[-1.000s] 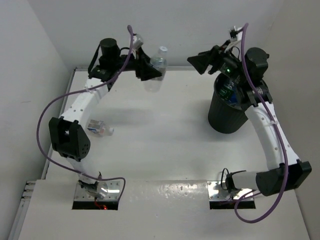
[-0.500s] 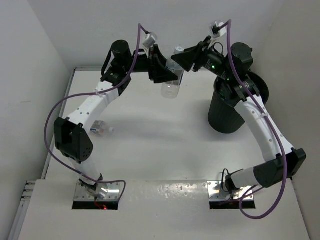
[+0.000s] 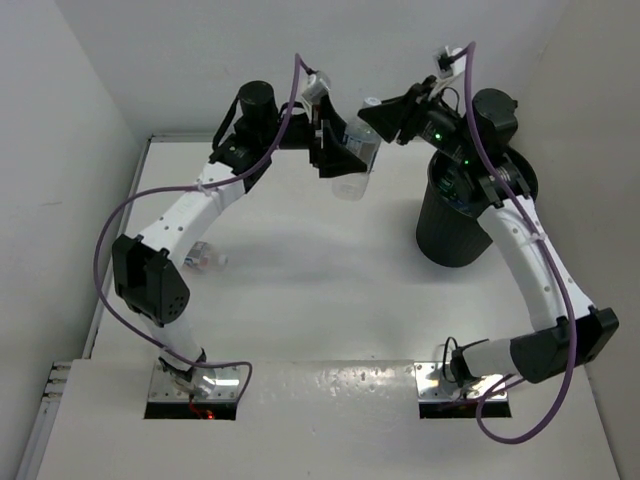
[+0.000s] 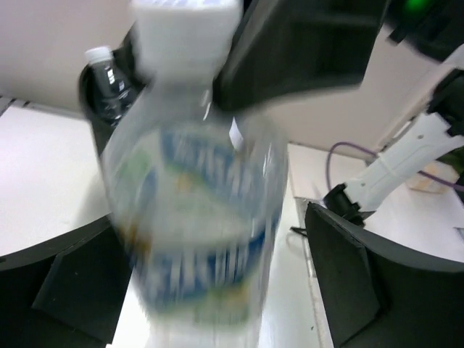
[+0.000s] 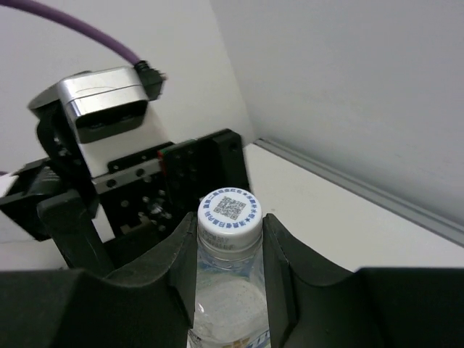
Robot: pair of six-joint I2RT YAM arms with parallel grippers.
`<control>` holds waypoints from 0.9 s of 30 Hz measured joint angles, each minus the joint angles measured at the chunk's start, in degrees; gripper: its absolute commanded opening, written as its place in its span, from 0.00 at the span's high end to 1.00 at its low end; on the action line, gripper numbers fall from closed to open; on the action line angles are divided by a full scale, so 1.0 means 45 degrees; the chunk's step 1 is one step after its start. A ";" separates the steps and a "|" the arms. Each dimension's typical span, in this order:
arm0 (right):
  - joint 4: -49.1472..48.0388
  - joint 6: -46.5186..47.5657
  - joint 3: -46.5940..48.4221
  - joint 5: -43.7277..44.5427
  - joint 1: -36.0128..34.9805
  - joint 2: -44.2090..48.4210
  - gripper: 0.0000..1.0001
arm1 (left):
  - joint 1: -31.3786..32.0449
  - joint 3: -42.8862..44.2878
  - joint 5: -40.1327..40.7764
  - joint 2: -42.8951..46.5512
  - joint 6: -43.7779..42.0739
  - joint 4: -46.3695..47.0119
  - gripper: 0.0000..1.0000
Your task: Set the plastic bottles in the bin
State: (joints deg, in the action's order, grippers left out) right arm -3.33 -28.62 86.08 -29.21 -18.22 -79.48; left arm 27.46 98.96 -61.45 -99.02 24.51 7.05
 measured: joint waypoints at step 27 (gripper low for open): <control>0.2079 0.2997 -0.5294 0.0947 1.0627 0.3866 1.00 | -0.6309 0.0058 0.4454 0.0622 -0.7781 -0.7475 0.01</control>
State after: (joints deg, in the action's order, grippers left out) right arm 6.02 -15.14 62.26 -24.95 29.61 -62.08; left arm -0.93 99.22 -41.41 -96.23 -10.50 -26.59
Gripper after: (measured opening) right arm 0.341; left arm 0.990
